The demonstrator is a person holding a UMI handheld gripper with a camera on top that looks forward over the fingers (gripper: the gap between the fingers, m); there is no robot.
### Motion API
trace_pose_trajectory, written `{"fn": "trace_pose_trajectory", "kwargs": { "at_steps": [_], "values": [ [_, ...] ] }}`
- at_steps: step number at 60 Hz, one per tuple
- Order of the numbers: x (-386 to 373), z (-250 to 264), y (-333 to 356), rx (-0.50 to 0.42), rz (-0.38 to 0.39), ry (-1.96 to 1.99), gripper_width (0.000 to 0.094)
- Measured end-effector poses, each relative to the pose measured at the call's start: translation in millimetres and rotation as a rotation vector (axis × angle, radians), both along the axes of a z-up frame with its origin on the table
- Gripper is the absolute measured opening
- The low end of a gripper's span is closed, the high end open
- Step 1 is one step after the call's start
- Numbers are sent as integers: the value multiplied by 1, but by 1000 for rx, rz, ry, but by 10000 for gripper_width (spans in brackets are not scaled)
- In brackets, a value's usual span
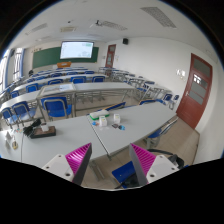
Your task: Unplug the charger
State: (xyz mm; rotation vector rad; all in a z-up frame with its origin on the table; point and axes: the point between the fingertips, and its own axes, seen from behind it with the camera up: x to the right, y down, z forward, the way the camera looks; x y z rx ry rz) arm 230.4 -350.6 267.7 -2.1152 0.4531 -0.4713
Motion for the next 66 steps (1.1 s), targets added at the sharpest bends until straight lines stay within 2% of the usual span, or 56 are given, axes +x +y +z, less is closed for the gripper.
{"fn": "trace_pose_trajectory", "kwargs": {
  "at_steps": [19,25,31,42,51,57,66],
  "values": [
    [-27,-53,-5,-73,-7,24,775],
    [-66,-79,3,-75,33,56,779],
    [-125,-106,24,-54,112,102,762],
    [-229,-136,114,23,281,136,772],
    [-280,-147,213,72,395,121,772],
    [-292,-165,277,78,429,111,768],
    [-281,-199,349,65,435,101,766]
  ]
}}
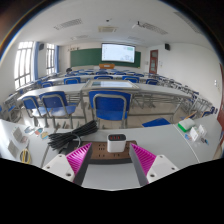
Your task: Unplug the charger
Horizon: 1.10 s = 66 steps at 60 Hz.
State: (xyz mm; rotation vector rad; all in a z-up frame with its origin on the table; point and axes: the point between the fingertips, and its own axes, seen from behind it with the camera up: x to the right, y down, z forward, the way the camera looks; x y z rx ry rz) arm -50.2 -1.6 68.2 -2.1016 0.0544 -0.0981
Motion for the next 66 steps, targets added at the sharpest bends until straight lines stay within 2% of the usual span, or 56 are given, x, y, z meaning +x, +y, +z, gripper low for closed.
{"fn": "trace_pose_trajectory", "kwargs": {
  "at_steps": [6,11,18,30,36,45,48,54,58,62,66],
  "values": [
    [5,-21,40,-19,-22,-9,754],
    [9,-35,59,-18,-29,1,705],
    [16,-44,66,-32,-38,-12,435],
    [10,-47,68,-46,7,12,301],
    [10,-47,69,-51,0,21,223],
    [12,-41,69,-54,-12,25,214],
    [12,-5,77,47,-4,17,212],
    [14,125,95,263,37,-40,211],
    [30,190,102,369,22,-3,211],
    [61,221,106,414,-5,-1,213],
    [94,219,109,388,-41,-3,217]
  ]
}}
